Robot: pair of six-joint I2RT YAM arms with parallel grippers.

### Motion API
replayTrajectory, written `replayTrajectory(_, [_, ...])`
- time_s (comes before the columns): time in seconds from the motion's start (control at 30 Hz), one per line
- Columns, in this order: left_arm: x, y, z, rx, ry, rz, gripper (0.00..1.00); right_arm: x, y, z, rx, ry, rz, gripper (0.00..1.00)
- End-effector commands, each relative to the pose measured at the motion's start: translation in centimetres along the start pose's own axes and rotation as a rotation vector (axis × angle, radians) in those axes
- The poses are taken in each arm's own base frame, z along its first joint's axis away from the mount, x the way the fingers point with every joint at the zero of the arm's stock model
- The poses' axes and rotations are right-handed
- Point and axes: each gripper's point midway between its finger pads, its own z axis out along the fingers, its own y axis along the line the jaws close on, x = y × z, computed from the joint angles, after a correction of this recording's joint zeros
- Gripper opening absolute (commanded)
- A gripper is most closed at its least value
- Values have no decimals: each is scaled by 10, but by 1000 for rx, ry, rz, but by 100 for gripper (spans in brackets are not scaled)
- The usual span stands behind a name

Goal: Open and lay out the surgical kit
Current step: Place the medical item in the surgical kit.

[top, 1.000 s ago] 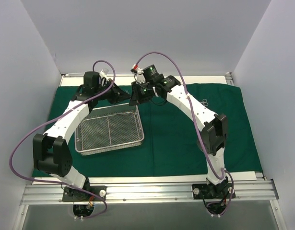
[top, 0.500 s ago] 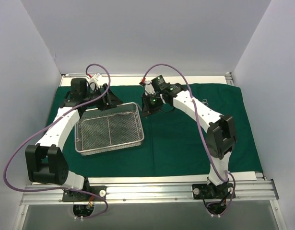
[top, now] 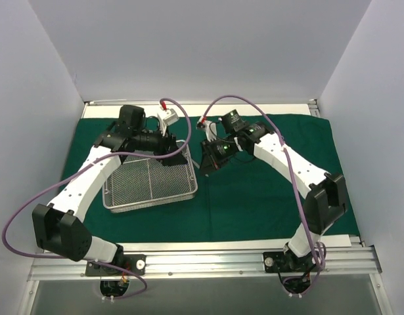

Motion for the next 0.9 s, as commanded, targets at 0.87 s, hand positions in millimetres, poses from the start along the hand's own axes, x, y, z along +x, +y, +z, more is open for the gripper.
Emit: replayTrajectory(0.87, [42, -97, -3, 283, 60, 233, 54, 42, 86, -31, -188, 68, -84, 0])
